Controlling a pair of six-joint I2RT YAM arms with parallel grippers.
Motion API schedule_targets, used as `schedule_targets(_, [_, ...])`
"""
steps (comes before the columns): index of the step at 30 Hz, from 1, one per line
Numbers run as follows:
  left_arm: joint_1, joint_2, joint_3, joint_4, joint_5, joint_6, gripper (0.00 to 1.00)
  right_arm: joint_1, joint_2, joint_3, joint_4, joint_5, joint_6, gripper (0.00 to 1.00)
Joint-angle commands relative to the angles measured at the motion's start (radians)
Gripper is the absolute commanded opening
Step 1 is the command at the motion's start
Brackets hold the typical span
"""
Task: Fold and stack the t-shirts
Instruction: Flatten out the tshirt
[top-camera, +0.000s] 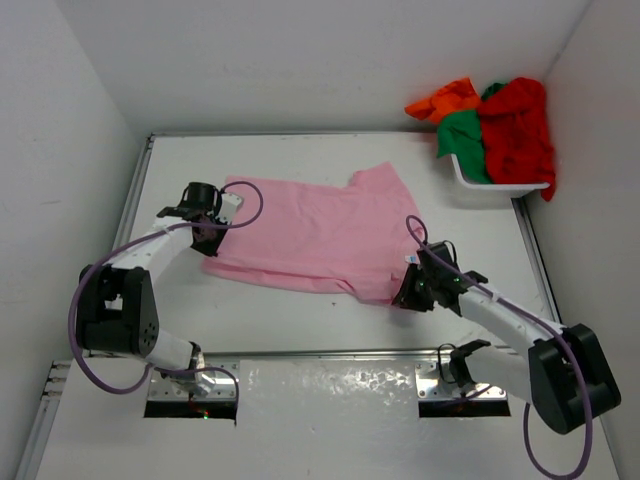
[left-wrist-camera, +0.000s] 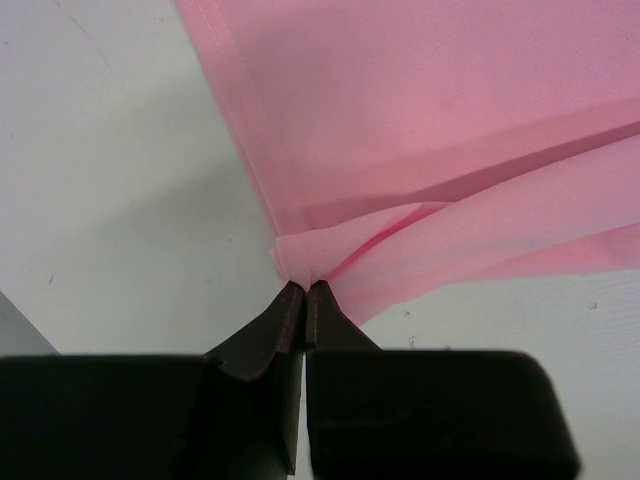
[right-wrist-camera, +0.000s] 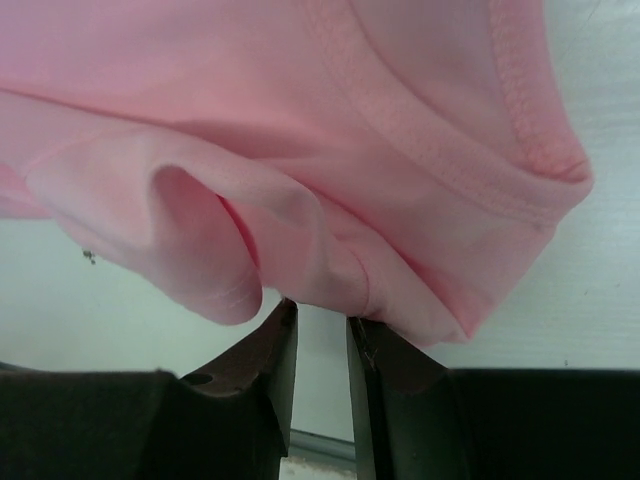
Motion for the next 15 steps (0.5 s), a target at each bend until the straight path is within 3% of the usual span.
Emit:
schedule_targets(1, [0.012,-0.019,0.009,0.023,0.009,-0.011,0.0,-0.031,0.034,0.067,0.069,0.051,-0.02,0.25])
schedule_targets(15, [0.012,-0.033,-0.004,0.024,0.009,-0.011,0.0,-0.089,0.16,0.127,0.184,0.001,-0.031,0.32])
